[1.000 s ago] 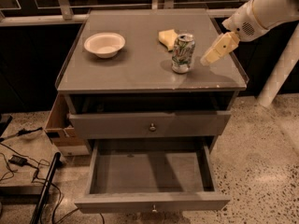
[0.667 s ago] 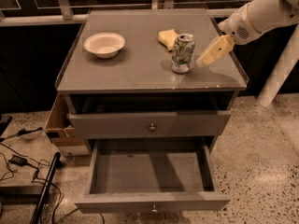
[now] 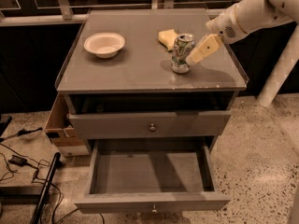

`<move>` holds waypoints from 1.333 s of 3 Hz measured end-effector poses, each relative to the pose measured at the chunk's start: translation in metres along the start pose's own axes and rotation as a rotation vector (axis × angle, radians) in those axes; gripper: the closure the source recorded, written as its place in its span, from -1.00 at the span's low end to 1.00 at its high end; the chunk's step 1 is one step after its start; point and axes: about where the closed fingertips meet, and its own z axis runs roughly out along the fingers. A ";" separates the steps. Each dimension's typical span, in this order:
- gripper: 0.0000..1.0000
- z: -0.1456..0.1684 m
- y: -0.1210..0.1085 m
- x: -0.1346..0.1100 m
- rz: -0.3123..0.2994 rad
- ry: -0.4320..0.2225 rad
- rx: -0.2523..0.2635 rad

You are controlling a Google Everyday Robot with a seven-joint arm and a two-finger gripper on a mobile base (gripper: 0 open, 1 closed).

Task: Place 7up can into middle drawer

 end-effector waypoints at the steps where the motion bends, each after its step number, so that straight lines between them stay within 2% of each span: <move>1: -1.00 0.013 0.006 -0.012 -0.010 -0.023 -0.034; 3: -1.00 0.041 0.015 -0.014 -0.009 -0.040 -0.082; 4: -0.46 0.055 0.013 -0.010 -0.005 -0.051 -0.078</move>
Offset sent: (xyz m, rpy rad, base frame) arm 0.0078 0.0436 -0.0112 0.0626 0.0168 0.0846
